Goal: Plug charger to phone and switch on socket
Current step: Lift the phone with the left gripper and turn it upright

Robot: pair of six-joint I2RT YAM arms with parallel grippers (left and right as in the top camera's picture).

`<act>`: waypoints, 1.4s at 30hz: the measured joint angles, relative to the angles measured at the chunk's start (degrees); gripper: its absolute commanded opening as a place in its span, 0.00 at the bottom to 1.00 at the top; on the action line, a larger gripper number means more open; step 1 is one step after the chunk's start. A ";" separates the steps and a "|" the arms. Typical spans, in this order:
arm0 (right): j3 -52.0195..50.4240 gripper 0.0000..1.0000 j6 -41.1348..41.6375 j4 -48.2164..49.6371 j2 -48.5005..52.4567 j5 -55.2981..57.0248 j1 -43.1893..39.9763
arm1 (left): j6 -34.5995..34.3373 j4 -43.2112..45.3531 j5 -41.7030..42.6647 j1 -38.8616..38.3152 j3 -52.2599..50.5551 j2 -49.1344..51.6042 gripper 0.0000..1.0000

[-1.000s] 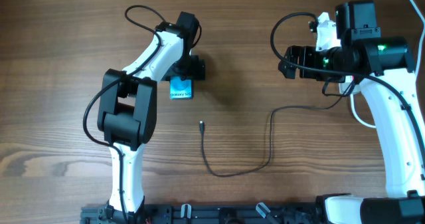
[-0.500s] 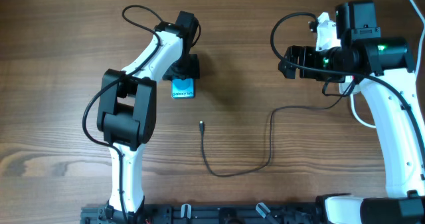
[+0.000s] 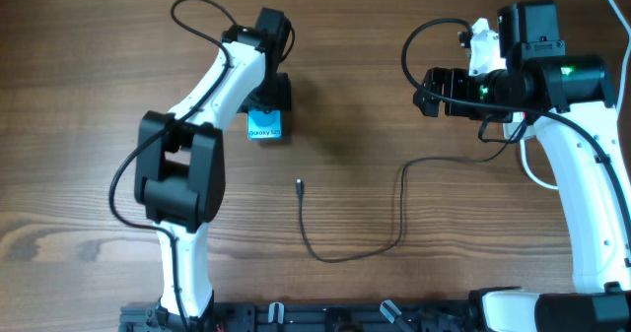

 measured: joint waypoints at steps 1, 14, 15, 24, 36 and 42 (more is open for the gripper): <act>0.00 1.00 0.00 0.00 0.00 0.00 0.00 | -0.02 0.00 0.00 0.07 0.02 -1.25 0.66; 0.00 1.00 0.00 0.48 0.00 0.00 0.00 | -10.21 -0.02 0.02 0.48 0.11 -13.40 0.63; 0.00 1.00 0.00 0.61 0.00 0.00 0.00 | -12.26 -0.02 0.04 0.48 0.11 -13.84 0.63; 0.00 1.00 0.00 1.31 0.00 0.00 0.00 | -26.64 2.25 15.06 0.48 0.11 -14.25 0.56; 0.00 1.00 0.00 2.58 0.00 0.00 0.00 | -38.40 8.92 34.71 1.62 0.11 -14.25 0.37; 0.02 1.00 0.00 2.64 0.00 0.00 0.00 | -42.60 10.34 39.85 2.99 0.11 -14.25 0.27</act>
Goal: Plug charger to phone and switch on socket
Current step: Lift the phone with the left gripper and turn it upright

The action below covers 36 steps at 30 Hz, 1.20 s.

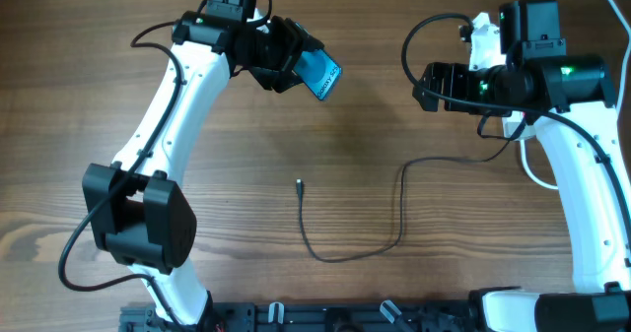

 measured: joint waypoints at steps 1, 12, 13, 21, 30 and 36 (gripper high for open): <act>-0.02 1.00 0.00 0.00 0.00 -0.02 0.00 | -0.28 0.04 0.44 0.09 0.00 0.00 0.25; -0.02 1.00 0.00 1.55 0.00 0.00 0.00 | -6.86 2.03 8.24 0.13 0.00 0.00 0.15; -0.02 1.00 0.00 1.73 0.00 0.00 0.00 | -7.06 2.38 10.16 0.20 0.00 0.00 0.15; -0.02 1.00 2.14 3.41 0.00 -0.02 0.00 | -7.48 2.60 26.58 5.53 0.00 0.00 0.04; -0.02 0.99 6.40 3.87 0.00 -0.02 0.00 | -7.50 2.58 34.99 9.53 0.00 0.00 0.04; -0.02 1.00 8.48 3.87 0.00 -0.02 0.00 | -10.45 2.49 40.30 11.85 0.00 0.00 0.04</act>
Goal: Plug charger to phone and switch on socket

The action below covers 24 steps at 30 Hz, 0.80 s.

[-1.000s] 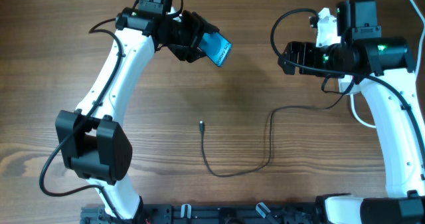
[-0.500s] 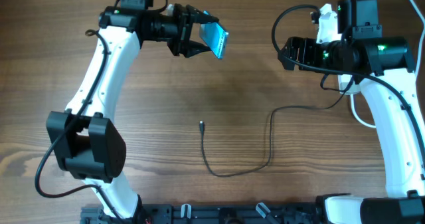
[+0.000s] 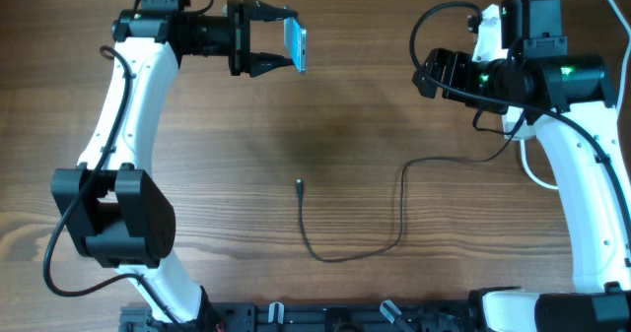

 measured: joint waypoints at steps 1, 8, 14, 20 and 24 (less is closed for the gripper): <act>0.00 1.00 0.31 0.00 0.00 0.00 0.00 | -1.46 -0.02 0.70 0.07 0.00 0.00 0.04; 0.02 1.00 0.74 -0.02 0.00 0.00 0.00 | -7.02 -0.11 1.64 0.04 0.00 0.00 0.04; 0.00 1.00 0.74 0.00 0.00 0.00 0.00 | -8.17 -0.11 1.64 0.04 0.00 0.00 0.04; 0.00 1.00 0.74 0.15 0.00 0.00 0.00 | -8.48 -0.11 1.64 0.04 0.00 0.00 0.04; 0.00 1.00 0.74 0.24 0.00 0.00 0.00 | -8.61 -0.11 1.64 0.04 0.00 0.00 0.04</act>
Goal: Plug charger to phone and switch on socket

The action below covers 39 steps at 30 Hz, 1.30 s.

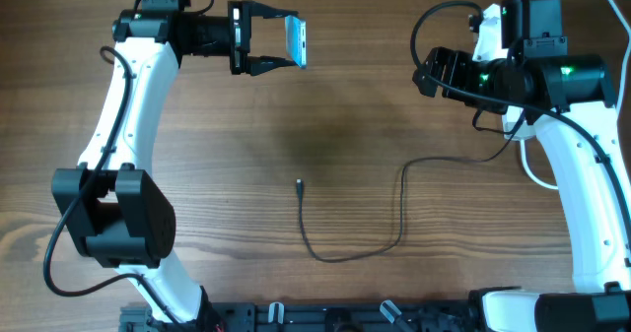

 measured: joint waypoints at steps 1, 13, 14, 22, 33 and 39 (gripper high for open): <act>0.00 1.00 0.00 0.00 0.00 0.00 0.00 | 0.00 0.00 0.00 0.00 0.00 0.00 0.04; 0.00 1.00 0.00 0.00 0.00 0.00 0.00 | 0.00 0.00 0.00 0.00 0.00 0.00 0.04; 0.00 1.00 0.00 0.00 0.00 0.00 0.00 | 0.00 0.00 -0.02 0.00 0.00 0.00 0.04; 0.00 1.00 0.00 0.00 0.00 0.00 0.00 | 0.00 0.00 -0.17 -0.28 0.00 0.00 0.04; 0.00 1.00 0.00 0.02 0.00 0.00 0.00 | 0.24 0.00 -0.72 -0.59 0.00 0.00 0.04; 0.02 1.00 0.66 0.15 0.00 0.00 0.00 | 0.24 0.00 -3.10 -0.59 0.00 0.00 0.04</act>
